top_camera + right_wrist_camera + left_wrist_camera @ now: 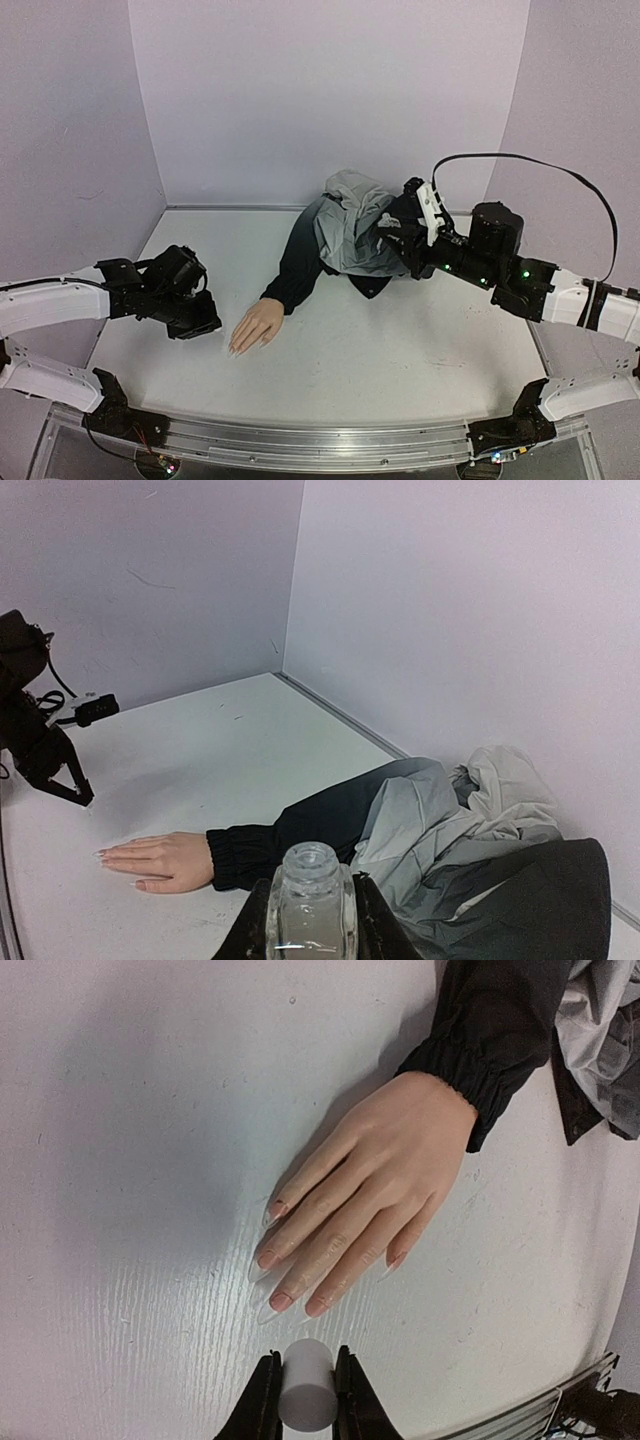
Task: Paint the nails
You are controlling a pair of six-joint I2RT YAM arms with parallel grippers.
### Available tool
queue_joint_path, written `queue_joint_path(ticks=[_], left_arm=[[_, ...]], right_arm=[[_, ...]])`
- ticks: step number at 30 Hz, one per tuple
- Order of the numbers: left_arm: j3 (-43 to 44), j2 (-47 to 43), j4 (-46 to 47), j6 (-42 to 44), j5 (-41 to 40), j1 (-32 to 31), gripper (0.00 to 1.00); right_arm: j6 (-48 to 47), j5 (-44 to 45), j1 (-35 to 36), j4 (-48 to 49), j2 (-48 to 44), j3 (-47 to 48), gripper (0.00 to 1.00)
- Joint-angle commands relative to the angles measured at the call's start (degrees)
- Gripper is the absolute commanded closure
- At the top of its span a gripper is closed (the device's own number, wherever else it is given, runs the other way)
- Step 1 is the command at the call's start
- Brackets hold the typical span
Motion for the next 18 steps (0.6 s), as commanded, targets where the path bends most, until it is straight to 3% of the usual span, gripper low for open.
queue_joint_path(ticks=[1,18], left_arm=[[-2.4,-0.7,4.0,-6.3,-3.9,-0.5,1.0],[-2.3,4.1,6.9,-6.7,-2.3,-0.9,1.0]], right_arm=[[-1.5,1.5,0.1,3.7,-1.1,-0.1,1.0],[-1.5,0.9,0.2,4.3,-0.6,-0.5,1.0]])
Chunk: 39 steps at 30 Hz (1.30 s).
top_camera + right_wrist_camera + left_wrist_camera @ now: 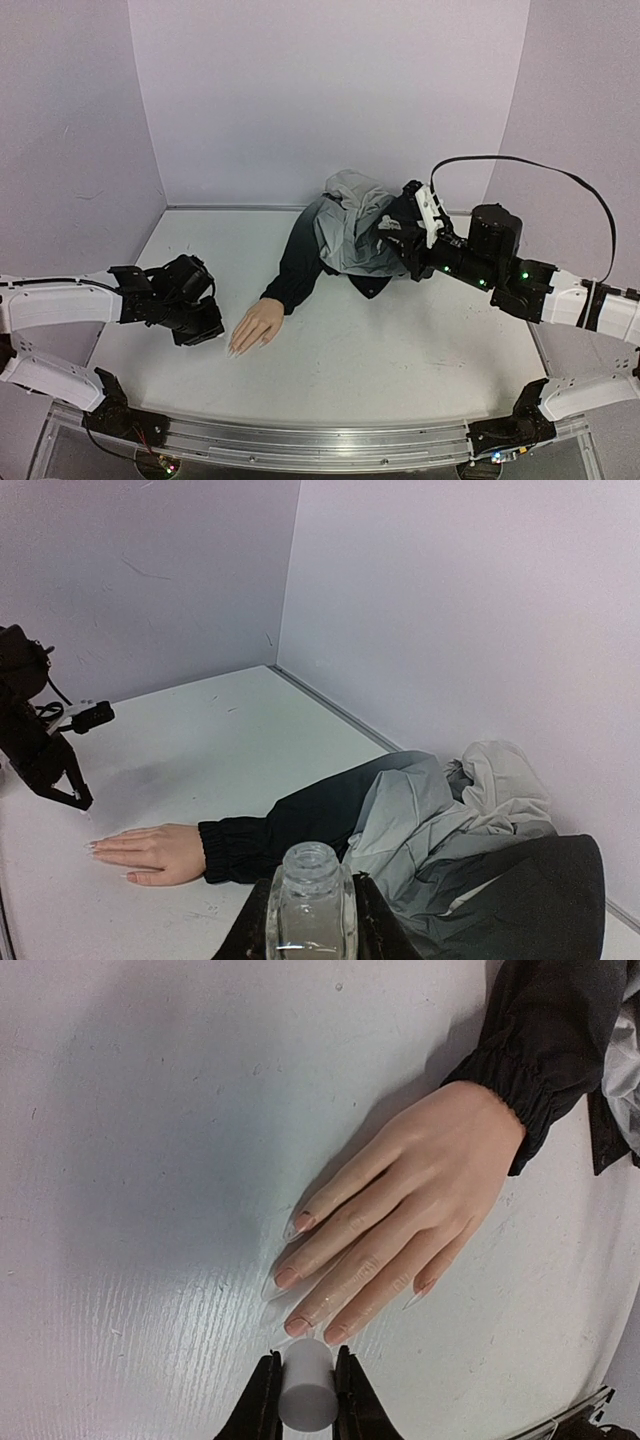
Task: Paint the nails
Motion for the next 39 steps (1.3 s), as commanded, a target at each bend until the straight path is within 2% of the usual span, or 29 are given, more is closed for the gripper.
queue_joint_path(ticks=[1,39], left_arm=[[1.0,0.8,2.1,-0.7,-0.3,-0.3,1.0],[1.7,4.3,3.2,0.3,1.8,-0.3,1.0]], right_arm=[[-0.5,0.1,0.1,4.3,-0.7,0.1,1.0],[-0.7,-0.4,0.1,4.8,-0.7,-0.3,1.0]])
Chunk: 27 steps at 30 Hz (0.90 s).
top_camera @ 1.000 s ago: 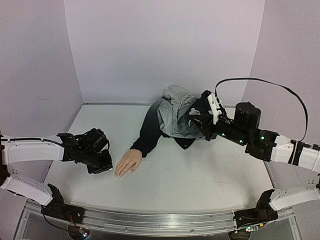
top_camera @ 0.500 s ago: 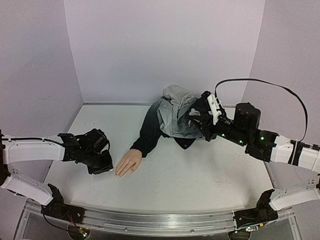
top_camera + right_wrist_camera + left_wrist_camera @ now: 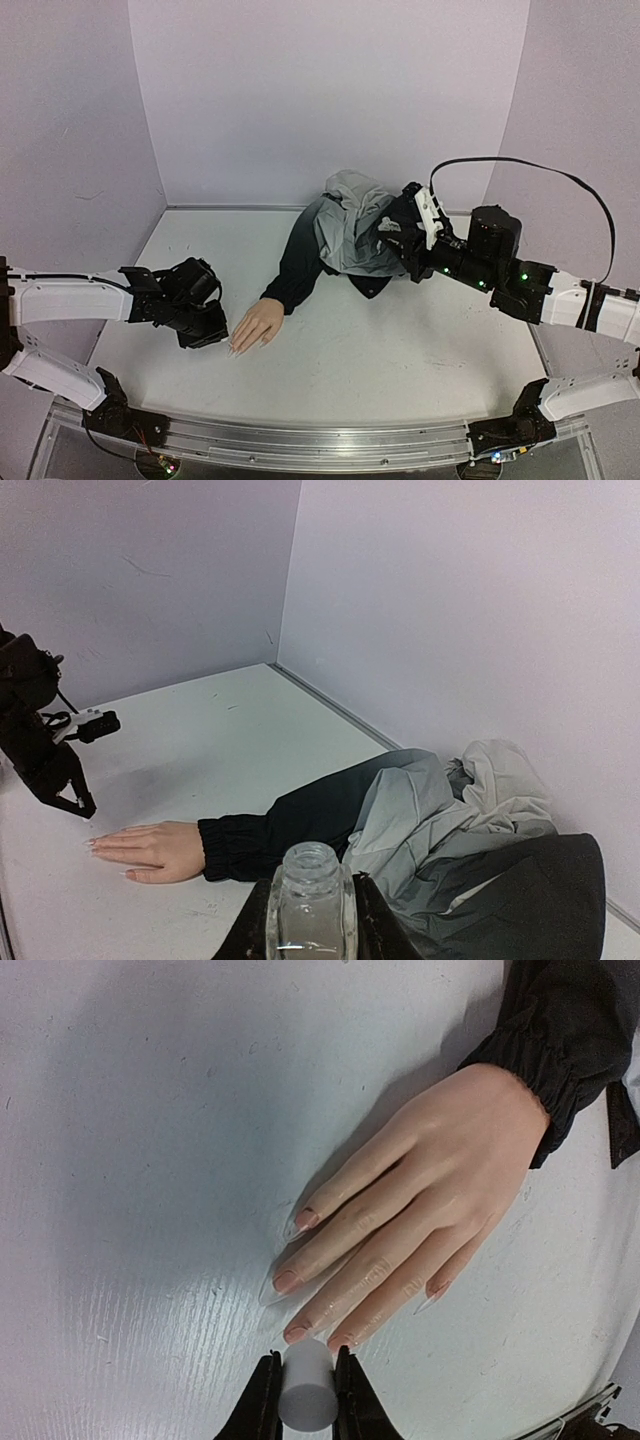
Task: Paint the nails
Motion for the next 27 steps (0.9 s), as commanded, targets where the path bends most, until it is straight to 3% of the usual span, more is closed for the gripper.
queue_joint_path(ticks=[1,27], left_arm=[[1.6,0.1,1.3,0.2,0.3,-0.3,1.0],[-0.2,-3.8,-0.5,-0.5,-0.2,-0.3,1.0]], right_arm=[[-0.5,-0.4,0.1,4.4,-0.7,0.2,1.0],[-0.3,-1.3,0.2,4.6,0.2,0.4,1.0]])
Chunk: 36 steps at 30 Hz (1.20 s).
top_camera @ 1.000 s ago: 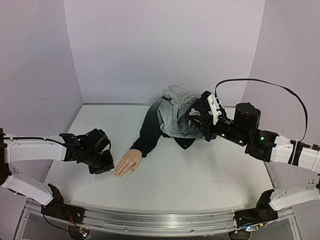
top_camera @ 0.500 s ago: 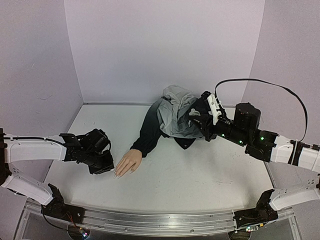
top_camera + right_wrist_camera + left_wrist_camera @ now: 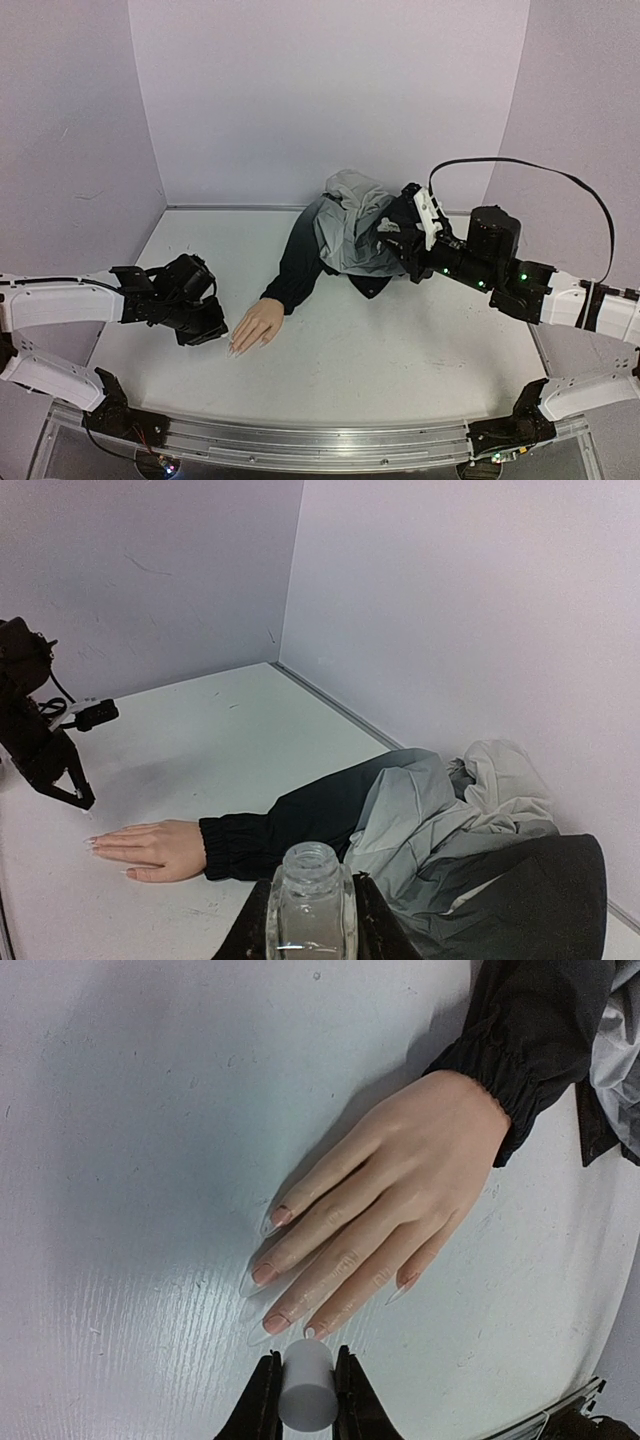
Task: Paint the nails
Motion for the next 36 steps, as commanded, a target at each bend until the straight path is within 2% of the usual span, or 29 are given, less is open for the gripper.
queue_joint_path(ticks=[1,36], left_arm=[[-0.2,-0.2,-0.4,-0.5,-0.5,-0.3,1.0],[1.7,4.7,-1.4,-0.2,0.2,-0.3,1.0]], right_arm=[[-0.1,-0.8,0.1,4.5,0.0,0.4,1.0],[-0.1,-1.0,0.2,4.7,0.0,0.2,1.0]])
